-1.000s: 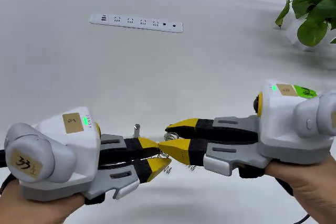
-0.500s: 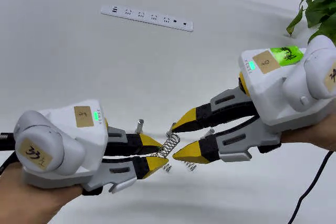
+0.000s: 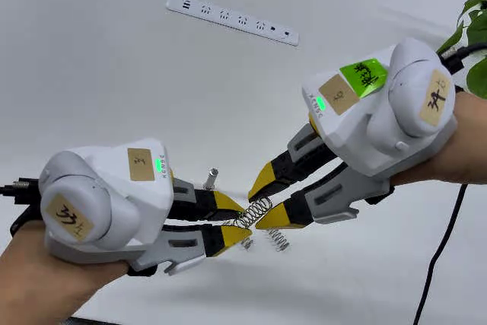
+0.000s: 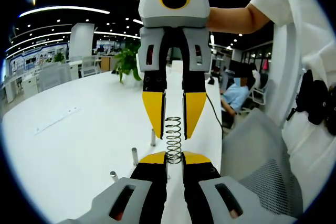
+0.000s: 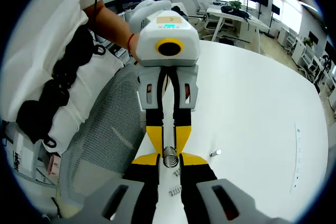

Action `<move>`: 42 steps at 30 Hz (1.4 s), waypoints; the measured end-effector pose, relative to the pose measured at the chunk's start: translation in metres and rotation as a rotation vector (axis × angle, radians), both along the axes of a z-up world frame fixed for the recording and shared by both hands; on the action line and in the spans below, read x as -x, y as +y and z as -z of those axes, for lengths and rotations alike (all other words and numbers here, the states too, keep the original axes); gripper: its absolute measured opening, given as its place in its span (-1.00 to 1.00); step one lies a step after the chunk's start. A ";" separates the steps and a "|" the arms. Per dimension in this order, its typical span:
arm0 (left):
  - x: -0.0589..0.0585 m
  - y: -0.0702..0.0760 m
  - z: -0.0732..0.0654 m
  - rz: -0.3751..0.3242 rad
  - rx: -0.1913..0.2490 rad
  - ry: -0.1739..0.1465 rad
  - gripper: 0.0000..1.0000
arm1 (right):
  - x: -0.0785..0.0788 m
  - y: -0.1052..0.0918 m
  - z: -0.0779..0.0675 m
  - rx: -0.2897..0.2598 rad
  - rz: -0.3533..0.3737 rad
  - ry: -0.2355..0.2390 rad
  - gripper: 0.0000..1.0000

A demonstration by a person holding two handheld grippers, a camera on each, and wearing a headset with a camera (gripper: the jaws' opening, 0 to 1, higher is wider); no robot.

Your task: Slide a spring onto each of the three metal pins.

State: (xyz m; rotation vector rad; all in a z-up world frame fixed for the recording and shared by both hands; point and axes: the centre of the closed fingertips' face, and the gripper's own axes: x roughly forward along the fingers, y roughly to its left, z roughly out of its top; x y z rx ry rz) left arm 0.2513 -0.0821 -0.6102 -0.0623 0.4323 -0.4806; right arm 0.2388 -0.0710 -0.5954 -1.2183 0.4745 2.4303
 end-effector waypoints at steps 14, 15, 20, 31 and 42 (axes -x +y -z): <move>-0.001 0.004 -0.002 -0.011 0.007 -0.020 -0.79 | 0.001 0.002 0.000 0.009 -0.010 -0.008 -0.76; -0.001 0.003 -0.003 -0.011 0.008 -0.021 -0.79 | 0.001 0.002 0.000 0.009 -0.009 -0.009 -0.76; -0.001 0.003 -0.002 -0.014 0.014 -0.012 -0.76 | 0.001 0.003 0.001 0.012 -0.005 -0.014 -0.77; 0.011 0.022 0.007 -0.064 -0.010 0.011 -0.58 | -0.005 0.012 -0.003 -0.001 0.025 -0.038 -0.77; 0.027 0.055 0.026 -0.154 -0.049 0.061 -0.27 | -0.026 0.048 0.010 -0.043 0.077 -0.155 -0.77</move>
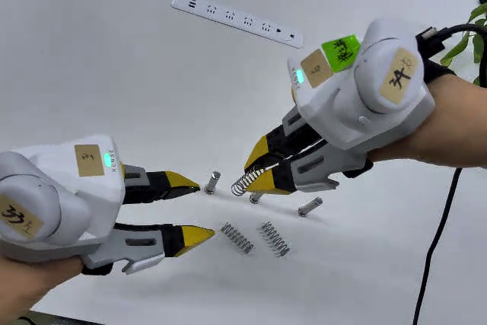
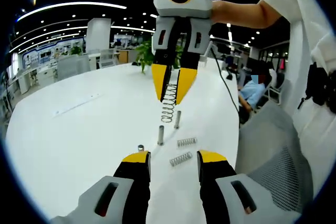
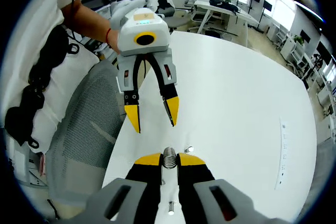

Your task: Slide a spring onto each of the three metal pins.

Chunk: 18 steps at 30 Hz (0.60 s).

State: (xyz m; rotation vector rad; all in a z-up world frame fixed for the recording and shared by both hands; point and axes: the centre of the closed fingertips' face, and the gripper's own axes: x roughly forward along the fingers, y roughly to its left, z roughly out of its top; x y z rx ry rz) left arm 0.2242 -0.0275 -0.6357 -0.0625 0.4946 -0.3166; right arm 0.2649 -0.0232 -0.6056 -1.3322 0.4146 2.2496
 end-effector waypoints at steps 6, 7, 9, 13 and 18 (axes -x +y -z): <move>0.006 0.010 0.007 -0.025 -0.021 0.018 -0.06 | -0.008 0.019 0.014 -0.006 0.000 -0.067 -0.77; 0.006 0.011 0.009 -0.024 -0.020 0.023 -0.02 | -0.009 0.022 0.017 -0.004 -0.001 -0.074 -0.77; 0.008 0.012 0.013 -0.024 -0.027 0.036 0.09 | -0.010 0.026 0.020 -0.003 -0.002 -0.080 -0.77; 0.011 0.015 0.018 -0.028 -0.053 0.046 0.36 | -0.011 0.031 0.032 0.007 0.002 -0.089 -0.77; 0.018 0.017 0.023 -0.044 -0.035 0.060 0.53 | -0.014 0.036 0.045 0.028 -0.007 -0.112 -0.77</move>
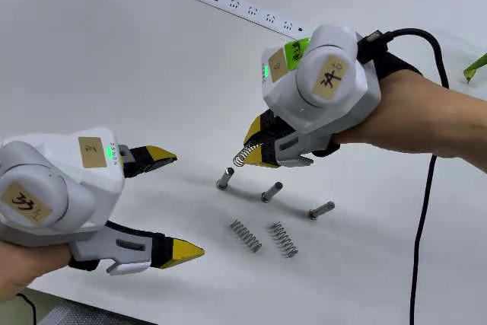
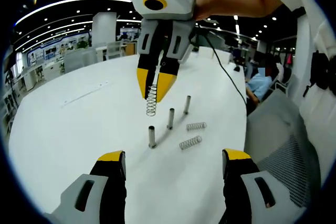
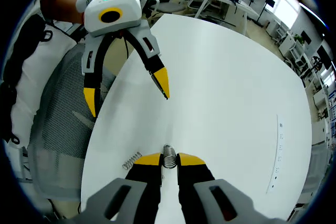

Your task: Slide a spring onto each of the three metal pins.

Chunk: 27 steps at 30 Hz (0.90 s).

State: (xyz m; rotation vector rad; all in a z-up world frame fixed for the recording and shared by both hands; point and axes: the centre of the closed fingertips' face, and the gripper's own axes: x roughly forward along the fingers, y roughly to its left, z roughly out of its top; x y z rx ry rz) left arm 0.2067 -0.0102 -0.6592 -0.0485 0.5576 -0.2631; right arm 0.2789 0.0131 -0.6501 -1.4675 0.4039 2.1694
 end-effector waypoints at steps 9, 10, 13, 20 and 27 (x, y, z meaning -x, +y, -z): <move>0.002 0.000 0.002 -0.017 0.024 0.004 0.58 | 0.002 0.000 0.012 0.039 -0.010 -0.004 -0.77; 0.002 -0.001 0.002 -0.016 0.025 0.002 0.58 | 0.002 0.000 0.013 0.041 -0.010 -0.005 -0.77; 0.001 -0.002 0.002 -0.016 0.030 0.001 0.58 | 0.003 0.001 0.013 0.050 -0.012 -0.006 -0.77; 0.001 -0.005 0.003 -0.009 0.041 -0.001 0.57 | 0.002 -0.001 0.019 0.062 -0.011 -0.004 -0.77; 0.000 -0.005 0.003 -0.003 0.038 0.002 0.57 | 0.003 -0.002 0.023 0.069 -0.006 0.002 -0.77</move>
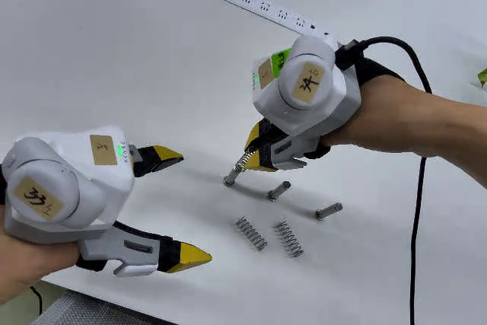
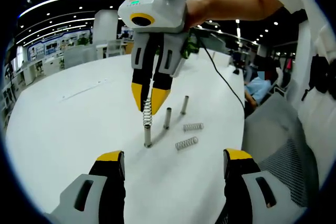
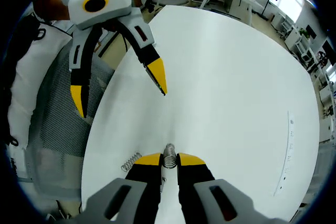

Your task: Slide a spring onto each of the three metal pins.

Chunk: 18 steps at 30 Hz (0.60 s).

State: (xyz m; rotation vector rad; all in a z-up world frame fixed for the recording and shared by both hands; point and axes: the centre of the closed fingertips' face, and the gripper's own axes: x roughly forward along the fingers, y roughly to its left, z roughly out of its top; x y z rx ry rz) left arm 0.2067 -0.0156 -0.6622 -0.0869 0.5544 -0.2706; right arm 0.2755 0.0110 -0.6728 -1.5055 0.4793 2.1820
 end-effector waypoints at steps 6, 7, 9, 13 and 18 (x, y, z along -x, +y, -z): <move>0.001 -0.001 0.001 0.002 -0.002 0.006 0.57 | 0.003 0.002 0.002 0.002 -0.008 0.001 -0.77; 0.001 -0.001 0.001 0.003 -0.002 0.005 0.57 | 0.004 0.002 0.003 0.004 -0.007 0.002 -0.77; 0.001 -0.001 0.001 0.002 -0.002 0.005 0.57 | 0.003 0.001 0.004 0.005 -0.006 0.003 -0.77; 0.001 -0.002 0.002 0.004 -0.006 0.011 0.56 | 0.004 0.001 0.010 0.012 -0.015 0.002 -0.77; 0.001 -0.003 0.003 0.006 -0.003 0.012 0.56 | 0.006 0.002 0.013 0.011 -0.016 0.001 -0.77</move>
